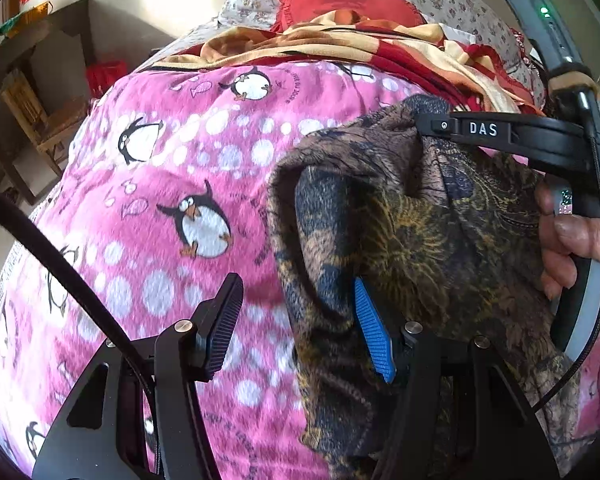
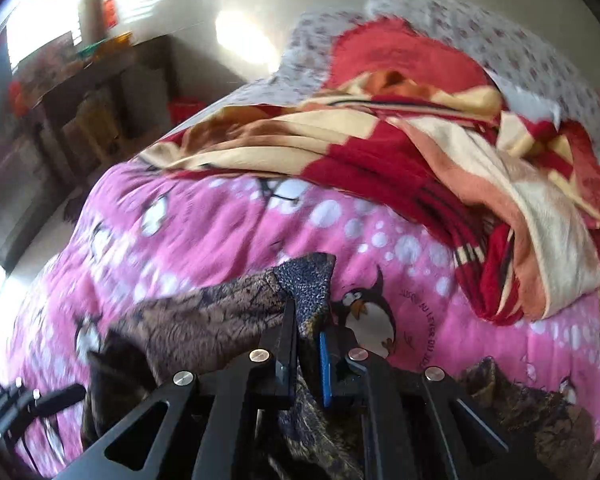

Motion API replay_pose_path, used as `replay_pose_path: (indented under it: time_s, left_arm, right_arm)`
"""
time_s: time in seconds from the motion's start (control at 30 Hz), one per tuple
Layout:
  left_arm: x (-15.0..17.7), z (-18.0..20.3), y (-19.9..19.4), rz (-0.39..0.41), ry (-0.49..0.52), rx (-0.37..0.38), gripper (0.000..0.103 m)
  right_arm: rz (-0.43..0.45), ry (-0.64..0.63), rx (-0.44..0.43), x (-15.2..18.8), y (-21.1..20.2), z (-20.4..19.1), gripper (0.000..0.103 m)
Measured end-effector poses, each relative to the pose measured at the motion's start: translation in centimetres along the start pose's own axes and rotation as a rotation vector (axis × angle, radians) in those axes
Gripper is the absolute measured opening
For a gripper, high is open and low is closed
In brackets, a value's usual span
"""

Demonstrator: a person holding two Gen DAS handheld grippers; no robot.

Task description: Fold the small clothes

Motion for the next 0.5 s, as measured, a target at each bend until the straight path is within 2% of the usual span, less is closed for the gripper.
replay_pose_path:
  time_s: [0.17,0.33,0.5]
  left_arm:
    - [-0.1,-0.1,0.6,-0.012,-0.019,-0.016,0.057]
    - [-0.1,0.4,0.4,-0.01,0.001,-0.034,0.057]
    - [-0.1,0.8,-0.1,-0.005,0.003,-0.04,0.057]
  right_arm:
    - [0.023,-0.008,-0.054,0.5,-1.5,0.6,0.01]
    - [0.052,-0.067,-0.08,4.3,-7.3,2.9,0.05]
    - [-0.026,0.01,-0.093,8.9,-9.5,6.7,0.05]
Point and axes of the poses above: each gripper's, at about its wrist camera, not at the fingertips, and y roughly the way its jaws point, z to its right, x to its underside, the point moved 1 cm from there along y, roughly the way its jaws point, and after that the axes turned 13 degrees about y, right-handed, at the moved point
